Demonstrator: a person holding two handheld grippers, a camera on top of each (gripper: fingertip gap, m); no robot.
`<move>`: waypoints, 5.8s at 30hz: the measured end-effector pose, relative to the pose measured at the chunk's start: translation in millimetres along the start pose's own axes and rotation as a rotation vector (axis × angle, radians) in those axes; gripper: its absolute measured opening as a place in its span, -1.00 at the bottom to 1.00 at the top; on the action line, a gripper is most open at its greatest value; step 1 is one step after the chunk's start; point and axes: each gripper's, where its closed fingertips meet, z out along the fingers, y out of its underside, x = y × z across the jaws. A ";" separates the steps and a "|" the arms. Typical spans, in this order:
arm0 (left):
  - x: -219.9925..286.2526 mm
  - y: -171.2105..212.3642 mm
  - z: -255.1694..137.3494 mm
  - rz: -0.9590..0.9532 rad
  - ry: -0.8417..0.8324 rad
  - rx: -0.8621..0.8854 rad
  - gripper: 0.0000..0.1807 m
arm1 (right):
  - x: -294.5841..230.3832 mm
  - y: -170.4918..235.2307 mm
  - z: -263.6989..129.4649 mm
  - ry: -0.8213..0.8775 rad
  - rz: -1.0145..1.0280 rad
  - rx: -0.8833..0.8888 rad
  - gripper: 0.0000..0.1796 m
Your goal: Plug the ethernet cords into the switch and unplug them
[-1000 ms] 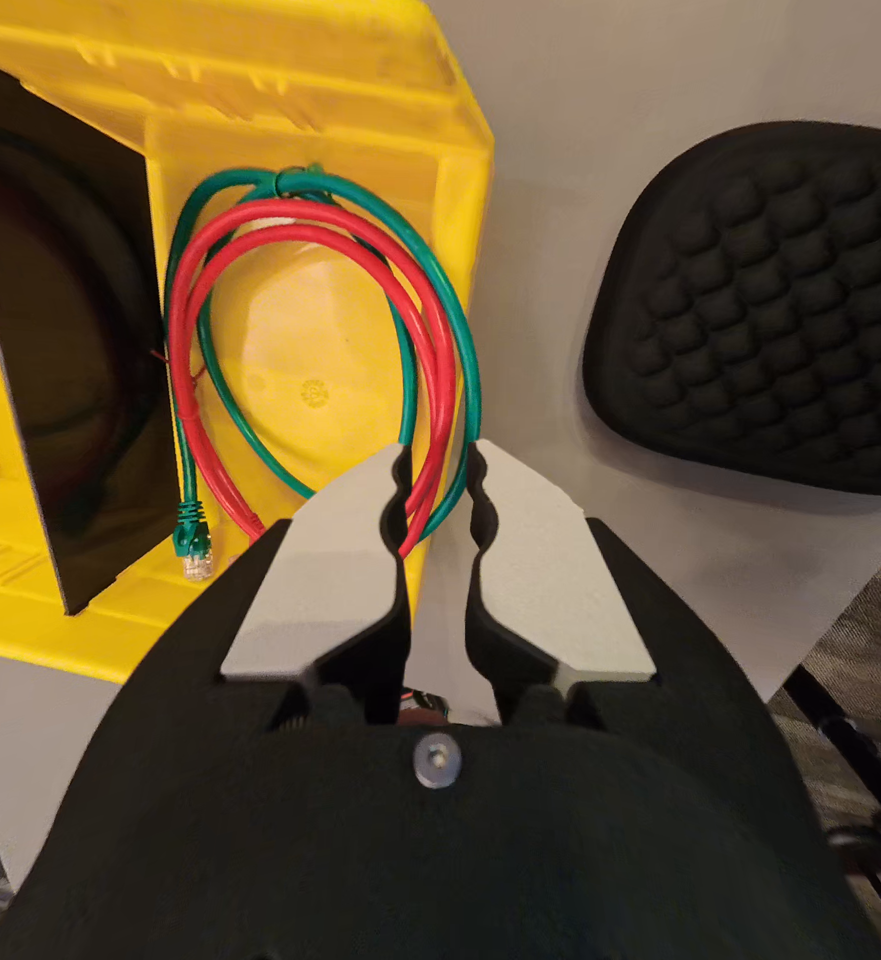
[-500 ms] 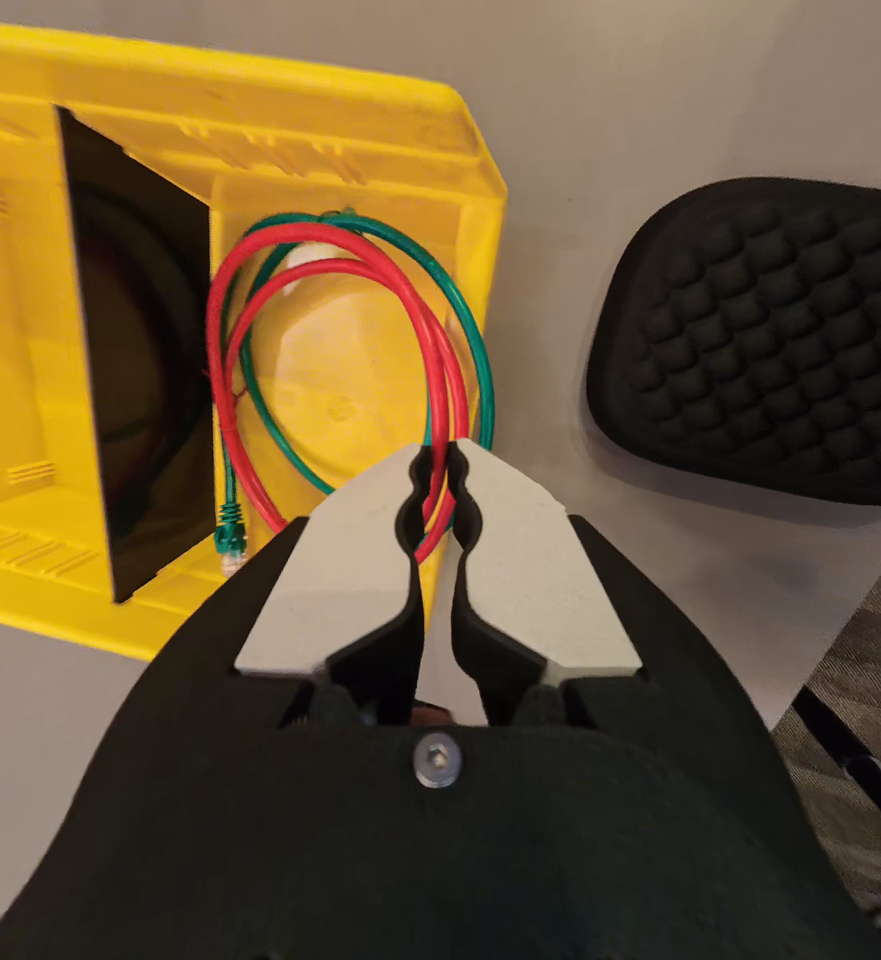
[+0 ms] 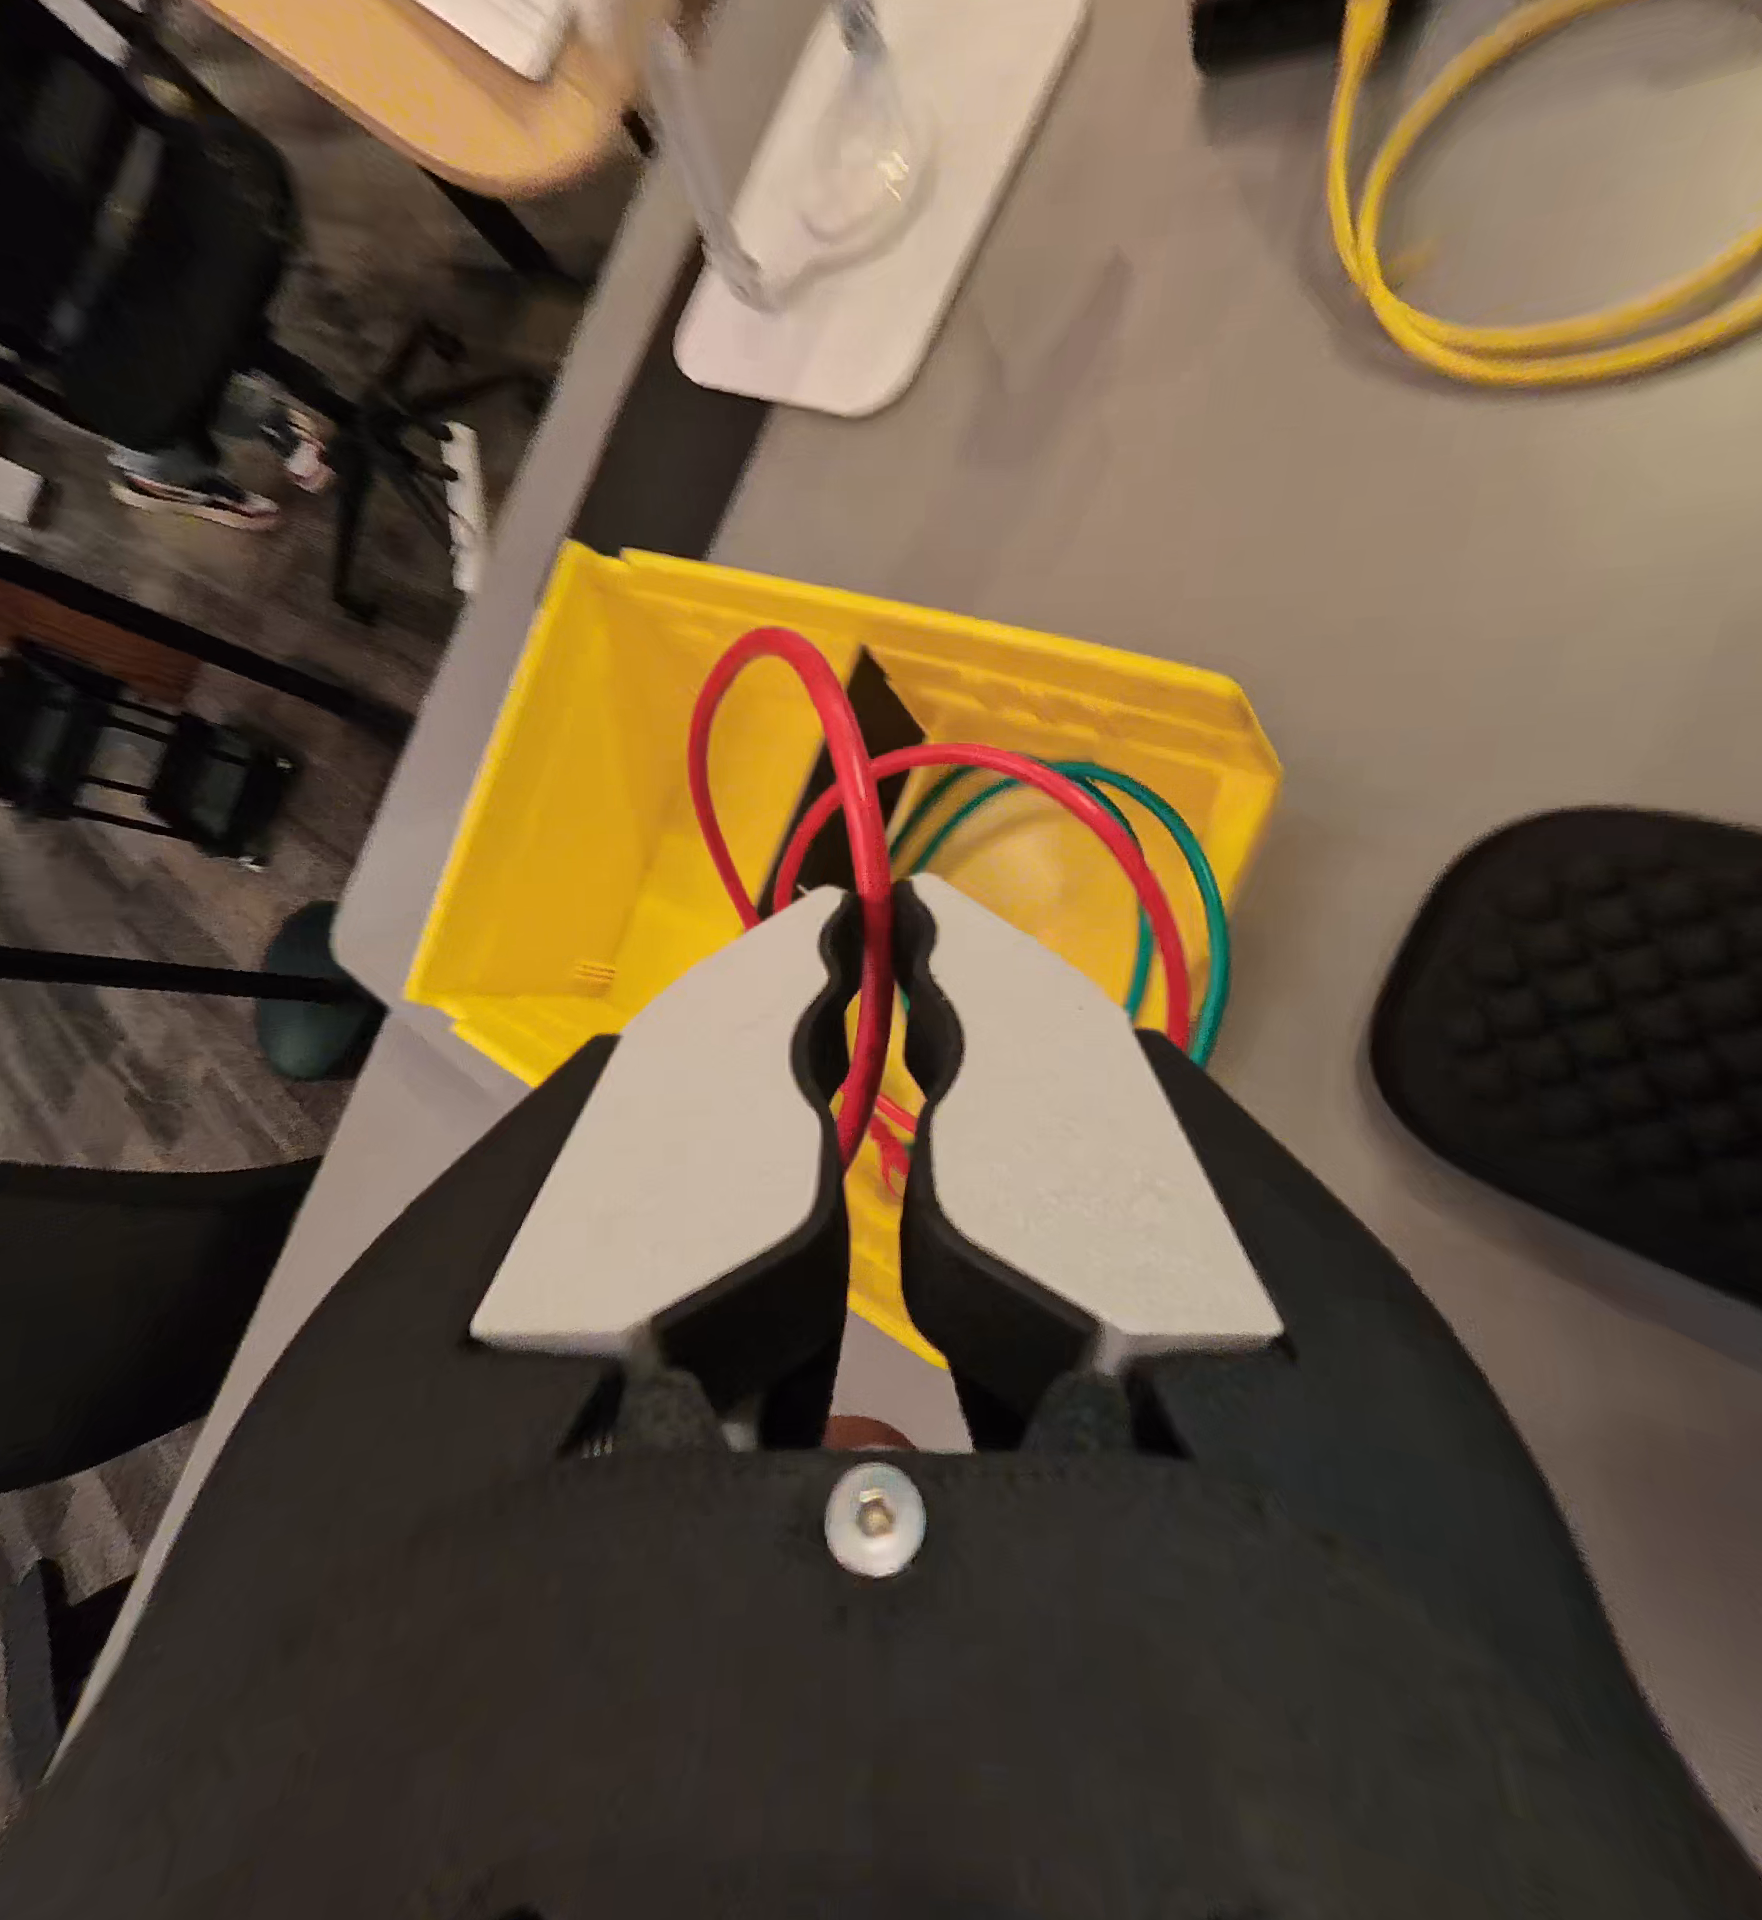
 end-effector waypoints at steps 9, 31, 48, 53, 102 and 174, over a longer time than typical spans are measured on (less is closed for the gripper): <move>-39.0 -52.6 -38.2 -0.036 -0.223 0.172 -0.93 | 8.9 -28.5 -23.3 0.098 -0.033 0.124 0.04; 65.5 -268.5 0.0 0.294 0.293 0.781 -0.94 | -27.4 -145.0 -107.3 0.146 -0.178 0.679 -0.08; 91.7 -257.3 36.5 0.303 0.467 0.932 -0.94 | -19.9 -136.4 -115.2 0.083 -0.150 0.794 -0.23; 95.6 -260.5 23.0 0.297 0.521 1.013 -0.94 | -19.9 -142.6 -88.8 0.004 -0.119 0.793 -0.35; 18.8 -260.7 95.2 -0.230 0.307 0.718 -0.29 | 34.8 -165.1 -72.7 1.110 -0.593 0.173 -0.87; 11.7 -280.3 135.8 -0.584 0.502 1.150 -0.87 | -1.9 -201.8 -97.7 0.448 -0.094 0.954 -0.71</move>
